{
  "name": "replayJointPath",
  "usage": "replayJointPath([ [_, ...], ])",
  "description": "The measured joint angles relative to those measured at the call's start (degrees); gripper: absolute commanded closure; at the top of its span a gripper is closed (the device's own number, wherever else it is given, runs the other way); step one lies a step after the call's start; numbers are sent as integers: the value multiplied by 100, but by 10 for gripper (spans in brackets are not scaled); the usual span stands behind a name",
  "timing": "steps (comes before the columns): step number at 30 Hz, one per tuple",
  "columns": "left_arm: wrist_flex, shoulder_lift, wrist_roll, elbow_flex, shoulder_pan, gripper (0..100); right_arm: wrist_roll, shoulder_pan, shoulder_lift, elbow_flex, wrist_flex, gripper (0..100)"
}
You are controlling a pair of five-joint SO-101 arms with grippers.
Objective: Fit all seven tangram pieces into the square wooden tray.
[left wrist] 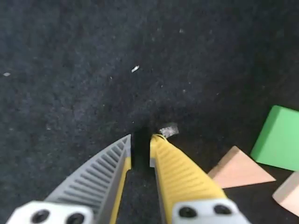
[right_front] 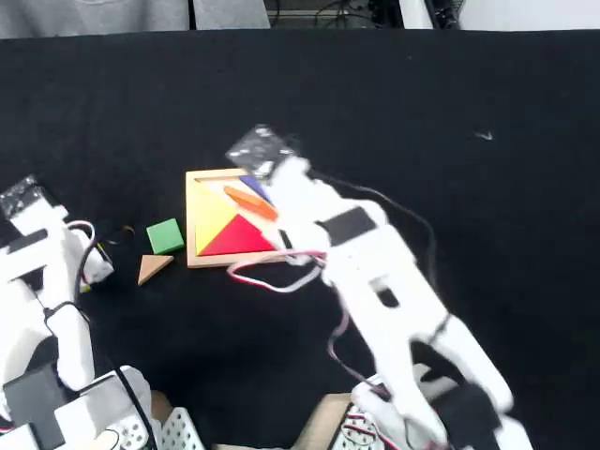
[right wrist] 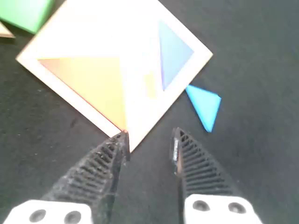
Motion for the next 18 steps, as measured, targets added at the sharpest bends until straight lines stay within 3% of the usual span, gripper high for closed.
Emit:
replayJointPath([
  [10,-237,-18,-18,123,0,923,835,-149,3112,-2760,35,836],
  [18,-255,-18,-18,123,0,923,941,-141,4862,-4299,211,836],
])
